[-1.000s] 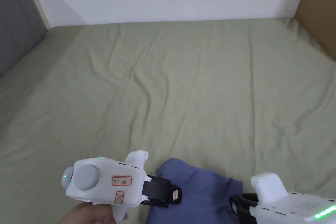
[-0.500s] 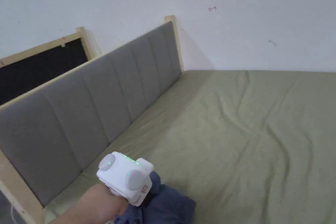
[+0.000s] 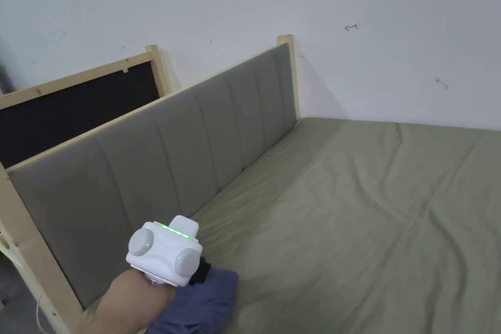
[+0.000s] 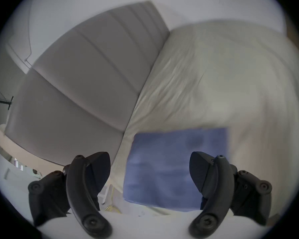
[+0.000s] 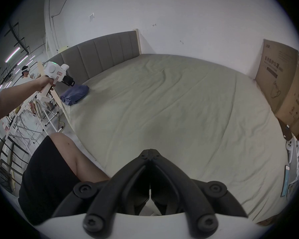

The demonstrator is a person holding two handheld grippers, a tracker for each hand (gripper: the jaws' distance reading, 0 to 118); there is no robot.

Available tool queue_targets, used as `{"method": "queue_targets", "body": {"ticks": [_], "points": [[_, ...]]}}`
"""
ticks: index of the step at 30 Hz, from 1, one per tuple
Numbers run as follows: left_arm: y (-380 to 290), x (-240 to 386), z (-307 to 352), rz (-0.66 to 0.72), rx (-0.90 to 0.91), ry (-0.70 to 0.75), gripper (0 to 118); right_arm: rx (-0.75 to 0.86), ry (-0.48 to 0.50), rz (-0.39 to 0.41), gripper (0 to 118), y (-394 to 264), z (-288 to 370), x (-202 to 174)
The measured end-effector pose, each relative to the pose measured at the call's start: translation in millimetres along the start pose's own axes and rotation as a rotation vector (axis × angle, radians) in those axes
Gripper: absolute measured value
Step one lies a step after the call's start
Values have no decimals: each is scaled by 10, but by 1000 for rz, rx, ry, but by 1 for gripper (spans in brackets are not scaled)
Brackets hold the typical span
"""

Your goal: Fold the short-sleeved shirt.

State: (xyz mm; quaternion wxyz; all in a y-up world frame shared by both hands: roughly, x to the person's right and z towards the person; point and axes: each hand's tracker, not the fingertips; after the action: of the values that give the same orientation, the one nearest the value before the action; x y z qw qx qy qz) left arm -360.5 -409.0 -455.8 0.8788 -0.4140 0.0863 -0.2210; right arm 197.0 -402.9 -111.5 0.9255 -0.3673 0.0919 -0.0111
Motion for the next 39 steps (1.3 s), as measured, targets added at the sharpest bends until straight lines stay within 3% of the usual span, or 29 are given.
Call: {"method": "queue_targets", "body": {"ticks": [5, 6, 7, 9, 11, 15, 18, 21, 23, 26, 30, 36, 39], "points": [[2, 457, 1199, 77, 331, -106, 99, 94, -54, -7, 0, 81, 198, 82], [-29, 585, 1506, 85, 395, -146, 94, 115, -81, 3, 0, 93, 249, 102], [-59, 725, 1791, 80, 444, -220, 80, 128, -111, 12, 0, 101, 302, 131], [-134, 1045, 2289, 78, 557, -255, 0, 168, -195, 55, 0, 117, 413, 157], [-276, 1347, 2749, 124, 701, -241, 0, 216, -223, 43, 0, 127, 556, 224], [-520, 1833, 3290, 185, 800, -368, 0, 330, -269, -32, 0, 102, 912, 352], [-700, 2178, 3513, 215, 861, -410, 0, 422, -362, -25, 0, 23, 1170, 384], [-851, 2514, 3508, 215, 876, -531, 0, 524, -460, 31, 0, -159, 1297, 402], [-862, 2710, 3583, 165, 804, -462, 0, 517, -488, 15, 0, -287, 1291, 436], [-991, 2778, 3676, 230, 837, -518, 0, 514, -503, -17, 0, -447, 1377, 467], [-1116, 2750, 3793, 212, 864, -531, 0, 534, -526, -73, 0, -586, 1506, 525], [-1158, 2689, 3852, 202, 849, -508, 0, 559, -579, -100, 0, -669, 1598, 542], [-1153, 2642, 3898, 204, 861, -515, 0, 567, -616, -73, 0, -648, 1622, 516]]}}
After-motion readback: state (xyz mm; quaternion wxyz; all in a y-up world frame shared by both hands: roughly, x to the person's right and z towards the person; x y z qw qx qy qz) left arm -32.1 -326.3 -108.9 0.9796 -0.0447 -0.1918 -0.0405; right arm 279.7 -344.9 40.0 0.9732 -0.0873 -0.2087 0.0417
